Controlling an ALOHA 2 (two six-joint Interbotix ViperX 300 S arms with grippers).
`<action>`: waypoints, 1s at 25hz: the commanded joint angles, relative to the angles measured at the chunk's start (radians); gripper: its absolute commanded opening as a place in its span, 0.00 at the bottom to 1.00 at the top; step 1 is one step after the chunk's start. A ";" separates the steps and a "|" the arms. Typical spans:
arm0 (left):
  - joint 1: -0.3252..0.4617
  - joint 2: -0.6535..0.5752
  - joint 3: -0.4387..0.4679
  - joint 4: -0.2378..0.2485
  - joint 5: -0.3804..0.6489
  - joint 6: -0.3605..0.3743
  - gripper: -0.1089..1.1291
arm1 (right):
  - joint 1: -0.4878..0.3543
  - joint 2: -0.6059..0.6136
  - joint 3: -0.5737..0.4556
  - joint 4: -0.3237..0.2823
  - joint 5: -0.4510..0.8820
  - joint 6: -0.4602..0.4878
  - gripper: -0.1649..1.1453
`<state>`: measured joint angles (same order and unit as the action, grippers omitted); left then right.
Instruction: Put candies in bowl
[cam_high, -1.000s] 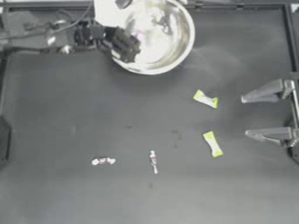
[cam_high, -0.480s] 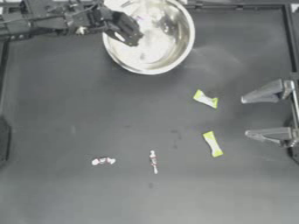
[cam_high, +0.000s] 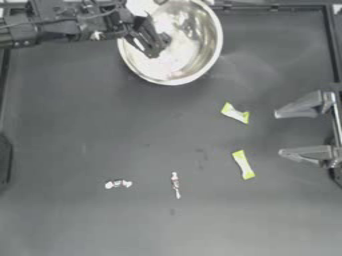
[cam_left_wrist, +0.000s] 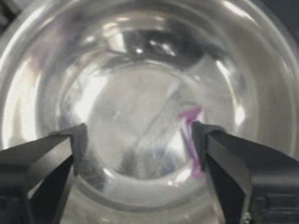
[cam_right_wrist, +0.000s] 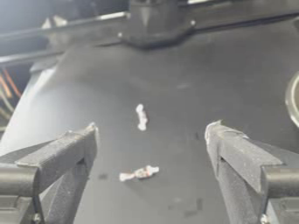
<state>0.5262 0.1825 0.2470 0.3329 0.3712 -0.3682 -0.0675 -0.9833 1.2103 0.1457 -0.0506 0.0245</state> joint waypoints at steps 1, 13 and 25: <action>-0.032 -0.130 -0.009 -0.049 0.021 0.057 0.92 | 0.002 0.012 -0.031 -0.003 0.009 0.000 0.89; -0.192 -0.403 0.126 -0.241 0.129 0.308 0.92 | -0.104 0.018 -0.091 0.060 0.181 0.000 0.89; -0.351 -0.552 0.295 -0.242 0.098 0.321 0.92 | -0.305 0.287 -0.301 -0.066 0.500 -0.009 0.89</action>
<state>0.1871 -0.3237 0.5415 0.0905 0.4832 -0.0460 -0.3682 -0.7470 0.9664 0.1028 0.4249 0.0169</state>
